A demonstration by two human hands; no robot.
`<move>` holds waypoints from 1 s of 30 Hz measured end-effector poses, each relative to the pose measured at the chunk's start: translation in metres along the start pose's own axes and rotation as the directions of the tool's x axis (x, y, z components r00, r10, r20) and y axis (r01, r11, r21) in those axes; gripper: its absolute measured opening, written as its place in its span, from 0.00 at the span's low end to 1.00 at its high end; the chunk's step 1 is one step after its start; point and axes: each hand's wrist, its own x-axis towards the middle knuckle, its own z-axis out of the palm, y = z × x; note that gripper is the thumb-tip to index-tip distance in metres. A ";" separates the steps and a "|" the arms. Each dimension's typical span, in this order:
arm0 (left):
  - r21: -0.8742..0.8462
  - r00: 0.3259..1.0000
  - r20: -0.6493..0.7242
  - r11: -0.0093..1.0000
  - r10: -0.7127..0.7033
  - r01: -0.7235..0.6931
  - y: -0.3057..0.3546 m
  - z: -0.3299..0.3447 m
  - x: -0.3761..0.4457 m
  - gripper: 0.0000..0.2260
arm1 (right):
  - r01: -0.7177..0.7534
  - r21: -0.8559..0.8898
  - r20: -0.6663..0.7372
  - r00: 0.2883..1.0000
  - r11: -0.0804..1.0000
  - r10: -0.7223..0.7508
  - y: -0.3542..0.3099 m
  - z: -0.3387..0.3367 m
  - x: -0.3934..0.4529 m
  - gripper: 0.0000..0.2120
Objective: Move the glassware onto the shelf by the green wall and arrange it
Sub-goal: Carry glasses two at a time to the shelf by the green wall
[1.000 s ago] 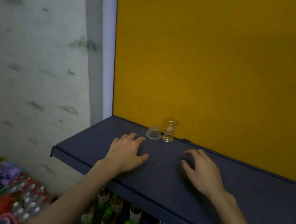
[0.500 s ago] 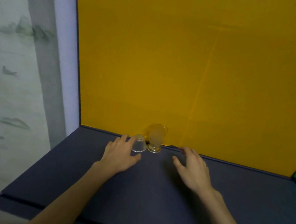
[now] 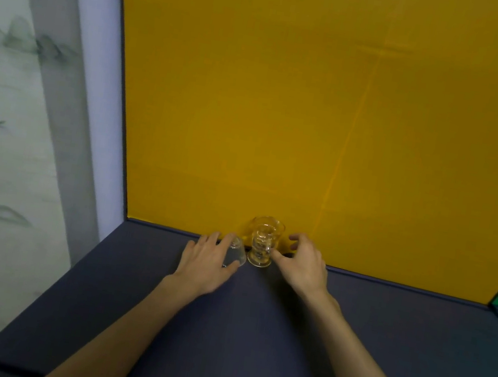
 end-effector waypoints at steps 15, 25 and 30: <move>-0.010 0.998 0.060 1.000 0.015 -0.014 -0.006 -0.012 0.001 0.29 | -0.078 0.422 0.140 0.990 0.903 0.020 -0.013 0.026 0.014 0.39; -0.491 0.978 -0.169 0.871 -0.121 0.023 -0.010 -0.033 -0.014 0.35 | -0.051 0.324 0.045 0.998 0.945 0.039 0.002 0.010 -0.001 0.32; -0.711 0.941 -0.248 0.703 -0.230 -0.016 0.006 -0.063 -0.005 0.37 | -0.053 0.342 -0.081 0.993 0.938 0.085 0.017 -0.006 -0.018 0.28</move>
